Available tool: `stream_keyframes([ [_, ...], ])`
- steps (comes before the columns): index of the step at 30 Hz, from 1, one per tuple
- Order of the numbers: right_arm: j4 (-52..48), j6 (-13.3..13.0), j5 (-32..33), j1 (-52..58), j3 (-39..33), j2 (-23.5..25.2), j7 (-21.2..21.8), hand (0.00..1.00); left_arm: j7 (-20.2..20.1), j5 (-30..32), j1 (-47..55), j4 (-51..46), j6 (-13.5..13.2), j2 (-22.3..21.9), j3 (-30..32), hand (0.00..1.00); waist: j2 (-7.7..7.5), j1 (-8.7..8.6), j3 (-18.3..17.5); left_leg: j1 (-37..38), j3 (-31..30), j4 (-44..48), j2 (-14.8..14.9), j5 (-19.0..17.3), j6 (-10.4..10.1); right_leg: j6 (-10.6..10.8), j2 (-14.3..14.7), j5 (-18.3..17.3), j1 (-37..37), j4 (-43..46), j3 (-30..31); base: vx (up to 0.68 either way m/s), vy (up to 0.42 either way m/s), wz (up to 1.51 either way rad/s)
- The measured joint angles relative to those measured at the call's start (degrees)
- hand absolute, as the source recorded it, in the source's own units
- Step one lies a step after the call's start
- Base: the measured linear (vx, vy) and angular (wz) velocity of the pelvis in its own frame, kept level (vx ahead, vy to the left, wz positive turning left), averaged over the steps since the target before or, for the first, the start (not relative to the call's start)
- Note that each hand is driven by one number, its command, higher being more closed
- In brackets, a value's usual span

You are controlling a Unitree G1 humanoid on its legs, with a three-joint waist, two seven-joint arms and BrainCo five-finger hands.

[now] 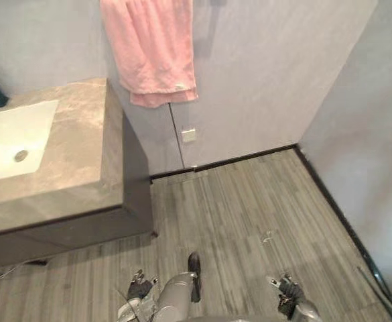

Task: Organize washtable

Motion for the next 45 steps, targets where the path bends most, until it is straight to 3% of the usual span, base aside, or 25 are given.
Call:
stream_keyframes([
  [1,0.0,0.1,-0.1,0.2,0.0,0.1,0.1,0.0,0.0,0.0,0.1,0.1,0.0,0.0,0.6,0.0,-0.14,0.18,0.0,0.9,0.5,0.0,0.0,-0.1,1.0,0.0,-0.2,0.0,-1.7,4.5,0.5,0.63,0.226,-0.33],
  [2,0.0,0.1,-0.2,0.3,-0.2,0.5,0.2,0.0,0.1,-0.1,0.2,0.6,0.1,0.3,0.9,0.0,-0.89,0.0,0.1,3.5,1.2,-0.4,-0.9,-1.7,2.7,2.5,-1.2,1.1,-5.9,16.4,1.5,0.62,0.233,-0.17],
  [3,0.0,0.1,-0.1,0.8,-0.3,1.0,0.4,0.0,0.1,-0.1,0.2,1.2,0.2,1.1,1.6,0.0,-1.53,-0.46,0.6,8.5,1.2,-2.5,-2.2,-3.3,3.1,10.6,-3.0,5.6,-10.2,29.8,2.0,0.51,0.192,-0.07],
  [4,0.1,0.1,0.0,1.2,-0.3,1.2,0.8,0.0,0.0,-0.1,0.2,1.7,0.4,1.2,1.5,0.0,-1.48,-0.51,0.8,11.3,0.8,-3.6,-2.9,-3.8,3.3,12.8,-4.0,7.1,-12.1,36.0,1.6,0.52,0.19,0.14],
  [6,-0.3,0.1,0.1,3.3,-0.3,1.3,1.1,0.0,0.0,0.0,0.6,2.9,0.4,1.7,0.1,0.0,-0.29,-0.87,1.4,20.8,-1.0,-6.3,-3.9,-6.2,3.8,7.5,-6.9,1.9,-16.4,46.3,-4.7,0.51,0.146,0.4],
  [7,-0.3,0.1,0.1,3.4,-0.2,1.2,1.1,0.0,0.0,0.0,0.6,2.9,0.4,1.8,0.1,0.0,-0.25,-1.36,1.4,22.6,-1.5,-7.0,-3.9,-6.7,3.9,6.9,-7.4,0.4,-17.4,45.6,-6.6,0.46,0.071,0.6],
  [8,-0.3,0.1,0.1,3.4,-0.2,1.1,1.1,0.0,0.0,0.1,0.6,2.9,0.4,2.0,0.1,0.0,-0.27,-2.03,1.3,24.9,-3.1,-8.0,-3.8,-7.2,3.8,5.6,-7.7,-2.0,-19.4,41.0,-9.8,0.43,0.013,0.71],
  [10,-0.4,0.1,0.2,3.0,-0.3,1.1,1.1,0.0,0.0,0.1,-0.1,2.6,0.6,1.9,0.0,0.0,0.0,-3.11,1.4,27.3,-5.7,-9.2,-3.1,-8.1,2.7,5.8,-7.1,-2.8,-23.4,29.0,-10.5,0.44,-0.045,0.73],
  [11,-0.7,0.0,0.2,2.5,-0.4,1.0,1.1,0.0,0.0,0.5,-0.3,2.1,0.6,1.8,-0.4,0.0,0.46,-3.45,1.4,28.0,-6.9,-9.6,-1.9,-8.9,1.5,6.1,-5.8,-0.6,-24.9,18.2,-8.6,0.36,-0.094,0.48],
  [12,-0.6,0.0,0.2,2.5,-0.4,0.8,1.0,0.0,0.1,0.7,-0.4,1.9,0.6,1.8,-0.6,0.0,0.59,-3.4,1.5,28.5,-7.3,-9.6,-1.3,-9.5,0.8,6.2,-5.3,1.5,-25.6,13.3,-7.7,0.45,-0.147,0.49],
  [14,-0.7,0.1,0.4,2.4,-0.7,0.9,1.1,0.0,0.3,1.2,-0.3,1.6,0.6,1.9,-0.6,0.0,0.29,-3.43,1.7,31.5,-8.8,-9.3,0.7,-12.8,-1.4,7.1,-4.1,10.1,-26.8,-0.8,-4.2,0.46,-0.223,0.41],
  [16,-0.6,0.1,0.4,2.6,-0.7,0.9,1.1,0.0,0.4,1.4,-0.2,1.6,0.6,2.0,-0.6,0.0,-0.59,-3.49,1.4,34.4,-10.4,-7.9,1.5,-16.6,-2.7,6.5,-4.2,12.9,-26.4,-1.3,-2.2,0.54,-0.394,0.49],
  [17,-0.8,0.1,0.4,3.1,-1.2,0.5,1.1,0.0,0.5,1.4,-0.1,1.7,0.4,1.8,-0.5,0.0,0.4,-3.61,0.7,35.6,-11.8,-6.7,3.9,-18.9,-4.2,5.7,-3.1,17.2,-26.0,2.3,-3.0,0.64,-0.488,0.66],
  [19,-0.8,0.1,0.2,2.8,-2.1,0.2,1.1,0.0,0.3,2.0,0.0,1.7,0.1,0.6,-0.6,0.0,2.1,-3.76,0.1,34.6,-12.5,-2.6,6.5,-19.3,-5.1,3.8,-1.2,16.7,-26.1,5.7,-5.1,0.48,-0.367,0.55],
  [21,-0.7,0.1,0.2,2.1,-1.9,-0.6,1.2,0.0,0.2,1.9,-0.3,1.7,0.1,-1.5,-0.4,0.0,3.23,-3.4,1.2,23.8,-13.4,18.5,9.3,-17.1,-8.0,1.1,0.7,13.8,-24.1,6.3,-8.2,0.49,-0.452,0.46],
  [23,-0.3,0.3,0.2,2.0,-1.9,-1.4,1.0,0.0,0.2,1.6,-0.2,1.6,0.2,-1.9,-0.6,0.0,3.55,-3.39,3.6,19.9,-9.4,29.7,12.5,-16.8,-8.9,-0.4,1.7,12.9,-16.7,4.0,-11.2,0.42,-0.369,0.5],
  [24,-0.3,0.3,0.2,2.2,-1.9,-1.4,1.0,0.0,0.2,1.5,0.0,1.5,0.2,-1.8,-0.7,0.0,3.34,-3.46,3.5,19.7,-7.4,29.7,12.9,-16.8,-8.9,-0.4,1.7,12.9,-15.2,3.1,-11.6,0.34,-0.265,0.42],
  [26,-0.8,0.1,0.3,1.8,-2.4,-2.8,0.8,0.0,0.1,0.5,0.4,-0.8,0.1,-1.4,-2.5,0.0,3.04,-3.28,3.5,18.3,-0.9,22.5,12.6,-16.9,-8.7,-0.5,1.0,12.8,-11.1,-1.0,-12.4,0.28,-0.211,0.27],
  [28,-1.6,-0.1,0.5,1.4,-2.9,-3.8,0.7,0.0,0.0,-0.2,1.1,-3.8,0.1,-1.6,-4.3,0.0,3.69,-3.39,3.1,17.6,-0.5,8.6,10.7,-15.9,-8.7,-0.3,1.0,12.9,-10.3,-3.0,-13.4,0.19,-0.053,0.16],
  [29,-2.1,-0.2,0.6,1.6,-2.9,-4.1,0.7,0.0,-0.1,-0.2,1.6,-6.0,0.1,-1.8,-5.0,0.0,4.36,-3.41,2.7,17.6,-0.5,0.7,10.0,-10.7,-7.1,0.1,1.7,12.6,-10.3,-3.5,-13.8,0.15,0.048,-0.05],
  [30,-2.5,-0.2,0.7,2.1,-3.0,-4.0,0.6,0.0,0.0,-0.2,2.2,-7.6,0.1,-1.6,-4.8,0.0,4.36,-3.08,2.1,18.5,-0.8,-1.1,9.6,-6.9,-6.3,0.7,1.9,12.2,-10.0,-3.6,-13.1,0.17,0.051,-0.06],
  [32,-4.1,-0.3,0.6,3.2,-2.9,-2.2,0.6,0.0,0.0,-0.2,3.5,-11.9,0.1,-0.9,-4.8,0.0,2.26,-3.44,1.0,20.3,-0.9,-5.4,7.9,-5.4,-5.9,1.7,0.7,11.6,-9.9,-3.7,-13.3,0.18,0.05,0.07],
  [34,-5.2,-0.4,0.9,4.7,-2.9,-1.4,0.6,0.0,0.0,0.3,4.1,-17.5,0.2,-0.3,-4.8,0.0,1.15,-3.43,0.3,21.6,-0.9,-9.6,6.3,-3.6,-5.4,2.4,-0.5,11.1,-10.2,-3.8,-13.4,0.17,0.073,0.19],
  [41,-6.7,-0.1,-0.2,5.3,-1.8,-1.3,1.2,0.0,0.1,2.3,7.0,-38.8,-0.1,3.5,0.9,0.0,2.13,-3.4,-0.6,24.4,-0.3,-14.3,4.0,-2.7,-4.7,3.2,-1.8,11.1,-9.4,-4.8,-12.6,0.08,0.05,0.0],
  [45,-6.8,0.4,-2.2,5.4,-1.8,-1.4,2.4,0.0,0.2,3.8,7.6,-44.3,-0.8,4.8,3.2,0.0,2.12,-3.41,-1.3,25.6,0.1,-15.8,3.7,-2.4,-4.5,3.2,-1.6,11.1,-9.2,-4.9,-12.3,0.01,0.011,-0.06],
])
